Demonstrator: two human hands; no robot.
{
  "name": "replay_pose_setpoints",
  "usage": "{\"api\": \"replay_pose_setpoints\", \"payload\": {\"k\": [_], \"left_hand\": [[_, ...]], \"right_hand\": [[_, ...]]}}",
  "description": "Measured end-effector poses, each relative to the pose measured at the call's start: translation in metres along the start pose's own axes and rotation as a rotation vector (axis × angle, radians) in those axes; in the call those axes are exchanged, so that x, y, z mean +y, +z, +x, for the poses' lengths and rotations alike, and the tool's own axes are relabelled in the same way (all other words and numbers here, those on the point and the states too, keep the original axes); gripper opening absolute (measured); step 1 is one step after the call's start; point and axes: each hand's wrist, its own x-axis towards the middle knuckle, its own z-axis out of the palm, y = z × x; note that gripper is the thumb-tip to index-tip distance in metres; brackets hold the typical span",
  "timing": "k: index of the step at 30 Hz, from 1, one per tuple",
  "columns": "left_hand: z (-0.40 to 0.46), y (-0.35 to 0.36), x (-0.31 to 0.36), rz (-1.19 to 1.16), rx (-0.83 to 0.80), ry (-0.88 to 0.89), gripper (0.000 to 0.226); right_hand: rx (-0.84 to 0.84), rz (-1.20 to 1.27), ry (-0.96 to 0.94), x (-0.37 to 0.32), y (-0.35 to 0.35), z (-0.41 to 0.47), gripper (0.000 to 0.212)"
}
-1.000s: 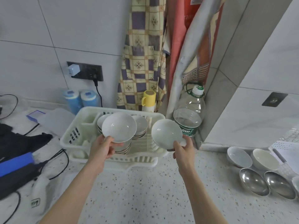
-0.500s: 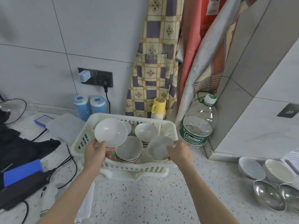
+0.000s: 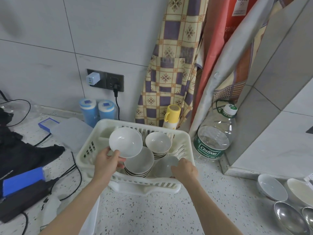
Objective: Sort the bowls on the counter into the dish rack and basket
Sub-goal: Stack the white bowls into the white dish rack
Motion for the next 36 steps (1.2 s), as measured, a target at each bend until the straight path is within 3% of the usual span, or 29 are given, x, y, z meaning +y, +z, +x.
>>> {"api": "replay_pose_setpoints", "payload": {"k": [6, 11, 21, 28, 36], "left_hand": [[0.015, 0.006, 0.012, 0.066, -0.024, 0.000, 0.029], [0.016, 0.007, 0.006, 0.037, 0.003, -0.034, 0.027], [0.016, 0.003, 0.002, -0.029, 0.013, -0.026, 0.021], [0.019, -0.002, -0.002, 0.000, -0.008, 0.013, 0.028], [0.022, -0.002, -0.005, 0.013, 0.000, 0.015, 0.028]], "right_hand": [[-0.039, -0.011, 0.040, -0.001, 0.008, 0.005, 0.026], [-0.044, -0.023, 0.030, 0.002, 0.012, 0.009, 0.016], [-0.088, -0.107, 0.028, 0.004, 0.013, 0.013, 0.032], [0.117, -0.128, 0.041, -0.003, 0.021, 0.002, 0.028], [-0.030, -0.166, 0.023, 0.004, 0.020, 0.011, 0.027]]}}
